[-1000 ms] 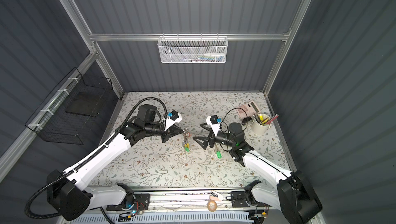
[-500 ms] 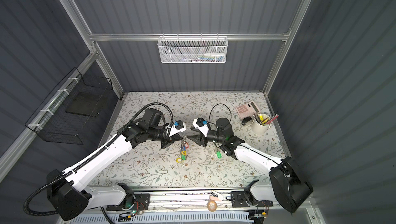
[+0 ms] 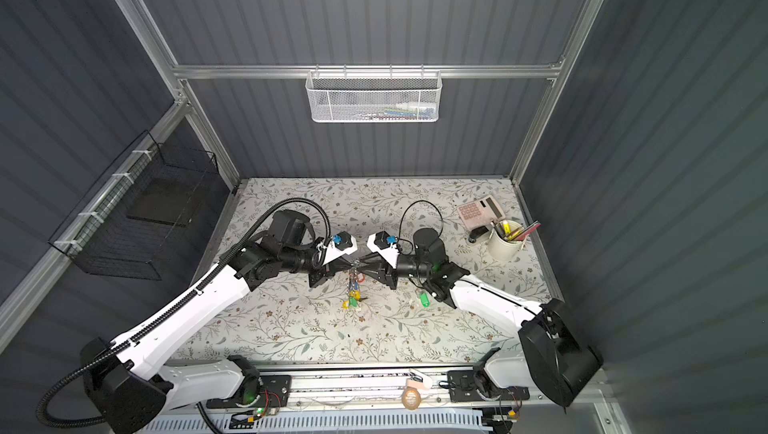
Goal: Put the keys on the keyring
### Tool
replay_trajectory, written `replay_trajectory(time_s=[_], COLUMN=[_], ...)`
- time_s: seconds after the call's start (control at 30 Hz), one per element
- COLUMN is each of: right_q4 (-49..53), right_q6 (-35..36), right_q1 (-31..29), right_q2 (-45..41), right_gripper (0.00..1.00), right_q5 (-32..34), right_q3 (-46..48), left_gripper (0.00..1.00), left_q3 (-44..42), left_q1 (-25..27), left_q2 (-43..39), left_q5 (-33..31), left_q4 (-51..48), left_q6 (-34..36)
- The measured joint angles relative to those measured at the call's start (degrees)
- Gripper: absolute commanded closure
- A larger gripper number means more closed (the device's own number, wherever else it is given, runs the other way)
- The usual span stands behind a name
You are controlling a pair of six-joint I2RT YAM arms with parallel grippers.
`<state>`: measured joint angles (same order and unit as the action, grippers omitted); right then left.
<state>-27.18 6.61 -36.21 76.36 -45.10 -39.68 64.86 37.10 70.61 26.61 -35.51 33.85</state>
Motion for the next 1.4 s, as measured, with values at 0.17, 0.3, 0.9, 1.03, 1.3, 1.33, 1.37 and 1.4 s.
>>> replay_trajectory(time_s=[0.17, 0.3, 0.9, 1.03, 1.3, 1.33, 1.37, 1.4], right_q4=[-1.5, -1.6, -1.9, -1.9, -1.7, -1.6, -1.6, -1.6], right_q6=[-1.4, -1.9, -2.5, -2.5, -2.3, -2.3, -2.4, -2.5], right_q1=[-0.8, -1.3, -1.6, -1.6, -1.6, -1.6, -1.6, -1.6], right_q2=[0.0, 0.1, 1.1, 1.7, 2.0, 2.0, 2.0, 2.0], right_gripper=[0.78, 0.82, 0.74, 0.74, 0.87, 0.89, 0.91, 0.94], right_q5=[-1.1, -1.6, -1.9, -2.1, -2.6, -2.6, -2.7, -2.8], right_q3=[-0.1, -0.8, -1.1, -1.1, -1.2, -1.2, -1.2, -1.2], left_gripper=[1.00, 1.00, 1.00, 1.00, 1.00, 1.00, 1.00, 1.00], left_q3=[-0.8, -0.8, -1.1, -1.1, -1.1, -1.1, -1.1, -1.1], left_q1=[0.0, 0.0, 0.0, 0.0, 0.0, 0.0, 0.0, -0.1], left_q2=[0.0, -0.1, -0.7, -0.7, -0.7, -0.7, -0.7, -0.7], left_q5=[0.2, 0.4, 1.2, 1.3, 1.2, 1.2, 1.2, 1.2], left_q4=[0.8, 0.9, 1.9, 2.1, 2.1, 2.1, 2.1, 2.1], left_q6=[-0.2, -0.6, -1.5, -1.5, -1.5, -1.5, -1.5, -1.5])
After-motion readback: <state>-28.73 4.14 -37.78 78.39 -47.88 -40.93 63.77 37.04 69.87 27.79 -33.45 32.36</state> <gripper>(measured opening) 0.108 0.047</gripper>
